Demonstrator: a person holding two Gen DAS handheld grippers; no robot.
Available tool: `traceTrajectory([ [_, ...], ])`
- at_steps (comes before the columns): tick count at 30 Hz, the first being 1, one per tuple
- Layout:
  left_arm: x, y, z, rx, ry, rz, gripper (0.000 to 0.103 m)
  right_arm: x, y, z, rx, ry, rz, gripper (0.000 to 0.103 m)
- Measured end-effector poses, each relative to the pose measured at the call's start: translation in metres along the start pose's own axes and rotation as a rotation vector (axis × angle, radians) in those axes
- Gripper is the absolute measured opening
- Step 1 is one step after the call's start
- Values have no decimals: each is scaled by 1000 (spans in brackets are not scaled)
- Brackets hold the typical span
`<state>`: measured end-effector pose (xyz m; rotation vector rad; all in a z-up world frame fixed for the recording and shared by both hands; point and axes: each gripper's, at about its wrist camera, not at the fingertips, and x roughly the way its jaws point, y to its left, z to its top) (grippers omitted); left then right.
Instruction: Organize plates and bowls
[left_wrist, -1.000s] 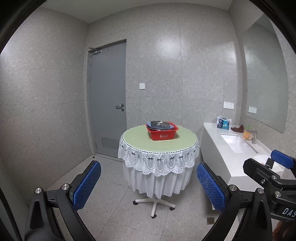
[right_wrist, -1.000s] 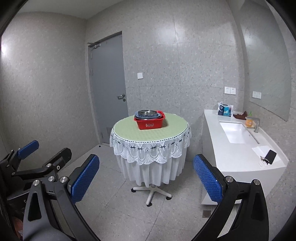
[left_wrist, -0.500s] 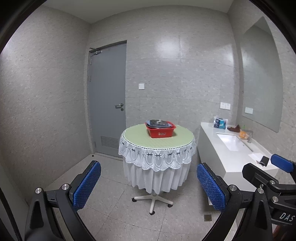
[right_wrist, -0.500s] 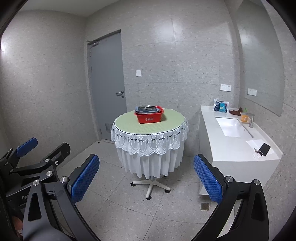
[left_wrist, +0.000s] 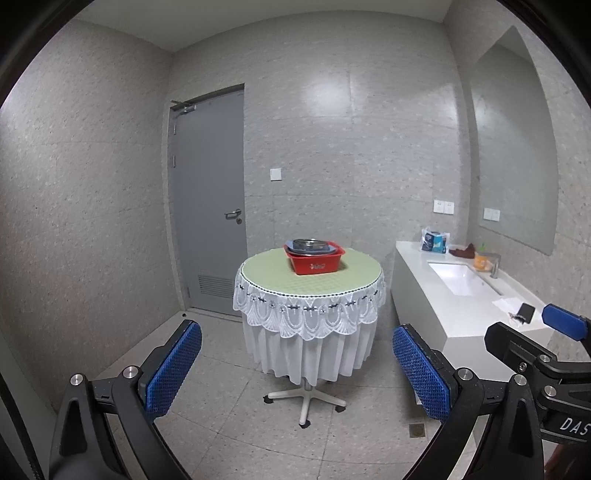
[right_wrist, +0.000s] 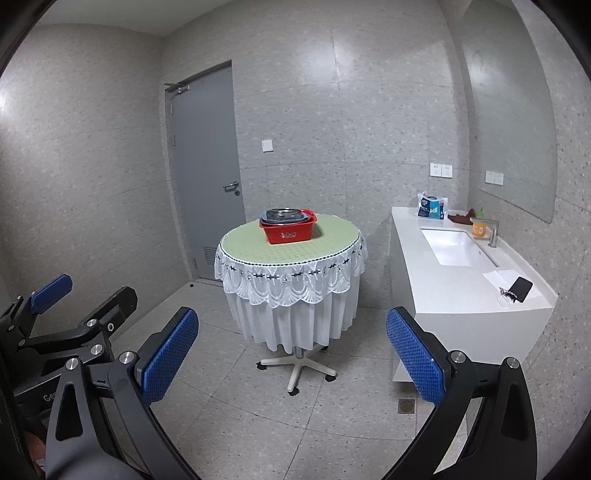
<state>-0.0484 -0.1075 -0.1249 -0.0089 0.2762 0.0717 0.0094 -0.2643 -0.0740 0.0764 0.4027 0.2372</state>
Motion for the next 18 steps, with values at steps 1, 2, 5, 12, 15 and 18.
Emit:
traceTrajectory([
  [1, 0, 0, 0, 1, 0, 0, 102, 0, -2, 0, 1, 2, 0, 103],
  [2, 1, 0, 0, 3, 0, 1, 102, 0, -3, -1, 3, 4, 1, 103],
  [5, 2, 1, 1, 8, -1, -2, 102, 0, -5, -1, 7, 5, 1, 103],
  [12, 7, 2, 0, 11, -2, -3, 102, 1, -7, -1, 9, 6, -1, 103],
  [15, 9, 3, 0, 10, -2, -2, 102, 1, -7, -1, 8, 7, 1, 103],
  [18, 11, 6, -1, 9, -2, -5, 102, 1, -6, -1, 8, 7, 0, 103],
])
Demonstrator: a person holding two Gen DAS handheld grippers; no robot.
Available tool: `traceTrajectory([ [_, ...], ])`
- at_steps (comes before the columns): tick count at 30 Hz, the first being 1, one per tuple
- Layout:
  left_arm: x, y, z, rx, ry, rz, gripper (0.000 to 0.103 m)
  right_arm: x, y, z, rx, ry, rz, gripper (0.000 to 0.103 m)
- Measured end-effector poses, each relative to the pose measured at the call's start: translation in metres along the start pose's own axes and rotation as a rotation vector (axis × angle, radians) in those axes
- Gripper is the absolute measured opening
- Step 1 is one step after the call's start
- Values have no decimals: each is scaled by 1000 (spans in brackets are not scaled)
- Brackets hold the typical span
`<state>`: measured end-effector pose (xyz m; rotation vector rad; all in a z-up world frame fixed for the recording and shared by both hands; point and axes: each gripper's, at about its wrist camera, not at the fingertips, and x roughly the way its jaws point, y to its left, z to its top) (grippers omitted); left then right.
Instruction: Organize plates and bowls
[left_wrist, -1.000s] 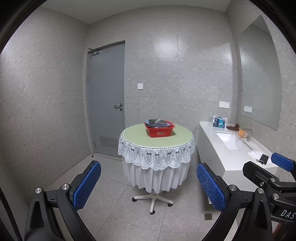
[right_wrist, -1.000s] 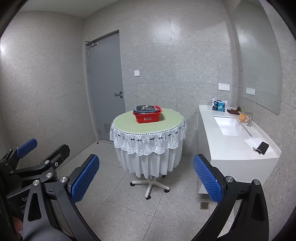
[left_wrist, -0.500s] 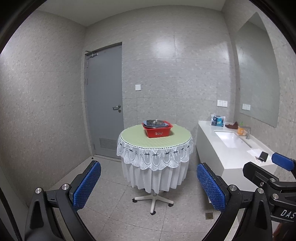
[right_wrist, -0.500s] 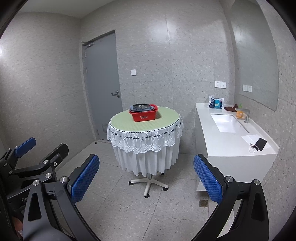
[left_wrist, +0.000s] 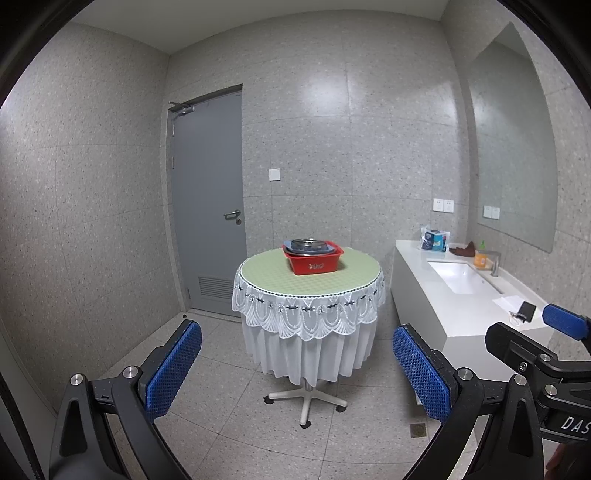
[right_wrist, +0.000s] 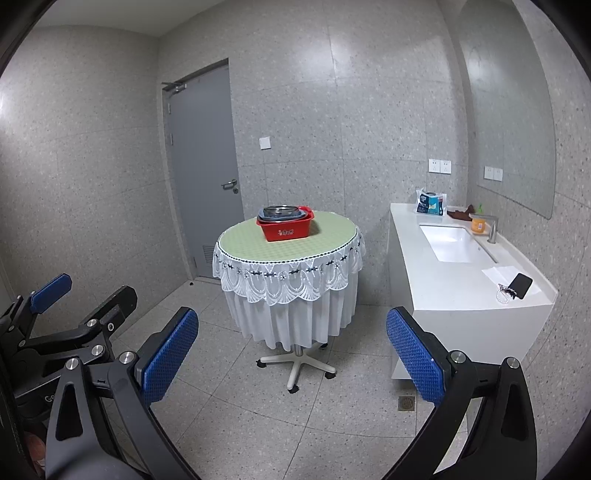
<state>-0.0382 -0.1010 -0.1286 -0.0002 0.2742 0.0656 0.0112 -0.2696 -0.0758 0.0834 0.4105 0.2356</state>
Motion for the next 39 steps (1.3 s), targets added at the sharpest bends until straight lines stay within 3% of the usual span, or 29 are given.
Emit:
traceTrajectory([
  [39, 21, 3, -10, 20, -22, 4, 102, 0, -23, 2, 2, 8, 6, 103],
])
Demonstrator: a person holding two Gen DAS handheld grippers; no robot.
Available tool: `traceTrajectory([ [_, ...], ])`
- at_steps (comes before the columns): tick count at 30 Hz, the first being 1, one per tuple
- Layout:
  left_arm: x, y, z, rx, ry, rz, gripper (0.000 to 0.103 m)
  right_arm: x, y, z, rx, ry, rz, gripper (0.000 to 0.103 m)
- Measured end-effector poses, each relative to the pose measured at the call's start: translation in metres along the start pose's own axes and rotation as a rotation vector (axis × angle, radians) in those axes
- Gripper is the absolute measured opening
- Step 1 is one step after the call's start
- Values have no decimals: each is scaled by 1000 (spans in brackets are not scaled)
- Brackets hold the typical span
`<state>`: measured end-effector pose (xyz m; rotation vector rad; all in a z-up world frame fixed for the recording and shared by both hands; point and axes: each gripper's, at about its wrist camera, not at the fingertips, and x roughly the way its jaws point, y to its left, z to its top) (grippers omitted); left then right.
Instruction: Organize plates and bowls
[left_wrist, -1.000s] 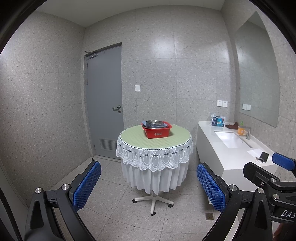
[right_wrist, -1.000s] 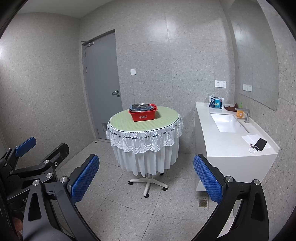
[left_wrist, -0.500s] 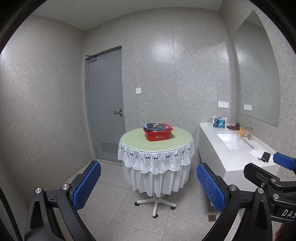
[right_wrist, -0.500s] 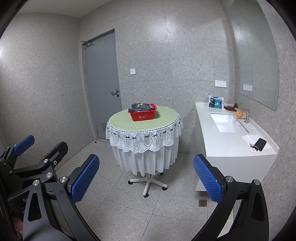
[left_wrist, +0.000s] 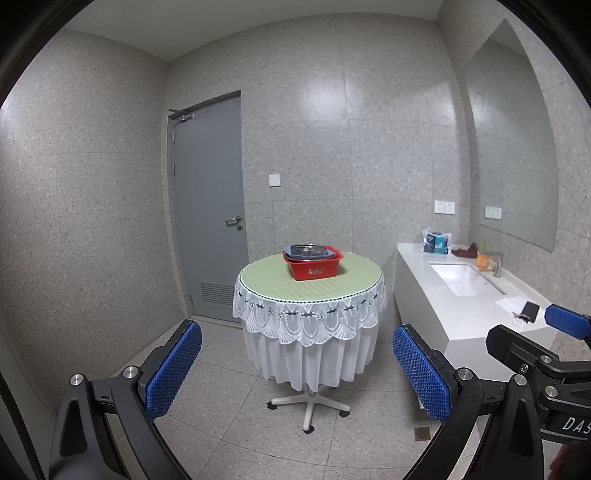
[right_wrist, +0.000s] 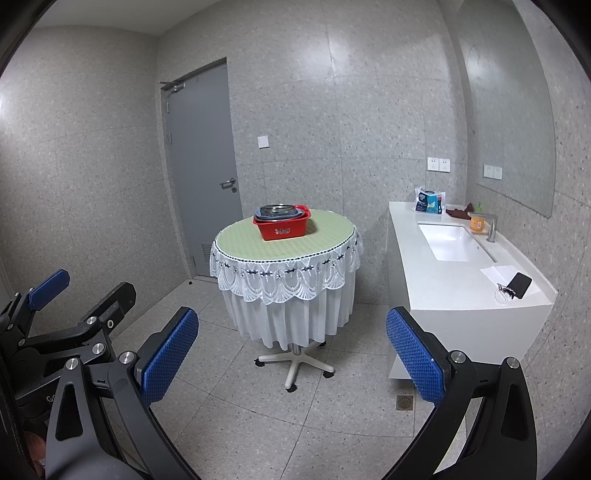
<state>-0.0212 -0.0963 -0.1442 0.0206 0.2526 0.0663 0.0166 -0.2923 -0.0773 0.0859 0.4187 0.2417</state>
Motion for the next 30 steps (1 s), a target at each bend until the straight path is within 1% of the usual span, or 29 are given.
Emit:
traceTrajectory([
  [9, 11, 2, 0, 3, 6, 3, 102, 6, -3, 0, 5, 10, 4, 103],
  [12, 17, 2, 1, 5, 7, 15, 102, 10, -4, 0, 5, 12, 8, 103],
  [19, 42, -8, 6, 11, 22, 33, 102, 38, -18, 6, 3, 26, 31, 103],
  [25, 78, -39, 14, 29, 39, 58, 102, 69, -39, 11, 12, 39, 51, 103],
  [28, 107, -65, 21, 42, 50, 65, 102, 92, -59, 14, 24, 53, 63, 103],
  [30, 130, -85, 26, 51, 56, 68, 102, 112, -79, 19, 30, 56, 63, 103],
])
